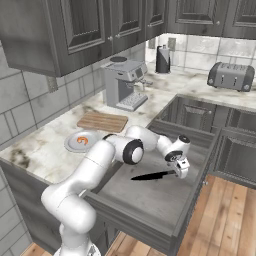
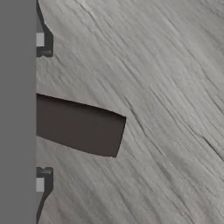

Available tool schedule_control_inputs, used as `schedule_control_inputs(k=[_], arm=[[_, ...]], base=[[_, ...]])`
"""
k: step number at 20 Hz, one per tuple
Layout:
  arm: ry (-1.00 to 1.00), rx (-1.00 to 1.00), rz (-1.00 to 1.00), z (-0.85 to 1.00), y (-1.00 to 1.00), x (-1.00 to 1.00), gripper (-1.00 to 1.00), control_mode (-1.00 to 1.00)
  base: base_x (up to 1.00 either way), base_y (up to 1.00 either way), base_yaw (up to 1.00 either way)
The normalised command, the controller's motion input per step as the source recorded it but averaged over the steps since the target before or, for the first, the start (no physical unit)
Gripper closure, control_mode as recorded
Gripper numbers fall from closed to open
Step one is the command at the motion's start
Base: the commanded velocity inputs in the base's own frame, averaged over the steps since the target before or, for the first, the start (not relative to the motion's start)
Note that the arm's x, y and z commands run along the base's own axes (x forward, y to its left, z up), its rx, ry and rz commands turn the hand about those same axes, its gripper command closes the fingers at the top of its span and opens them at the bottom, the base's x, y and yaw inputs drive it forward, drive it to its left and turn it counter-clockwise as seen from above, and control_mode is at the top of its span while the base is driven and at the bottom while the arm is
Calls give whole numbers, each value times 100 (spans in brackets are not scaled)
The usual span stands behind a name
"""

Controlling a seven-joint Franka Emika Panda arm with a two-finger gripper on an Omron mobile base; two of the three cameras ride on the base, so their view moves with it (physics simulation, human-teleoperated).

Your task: Pick up the knife from the drawer and place it on the cutting board. Then place the meat from the plate to the cutting board.

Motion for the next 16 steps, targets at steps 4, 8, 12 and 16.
schedule_control_inputs(k=[4, 8, 12, 16], arm=[[5, 0, -5, -12, 0, 42, -100, -100], [11, 0, -5, -39, 0, 25, -100, -100], [3, -3, -6, -64, 0, 1, 100, -100], [0, -4, -7, -72, -2, 0, 100, -100]], base=[[0, 0, 0], [0, 0, 0], [0, 0, 0], [0, 0, 0]])
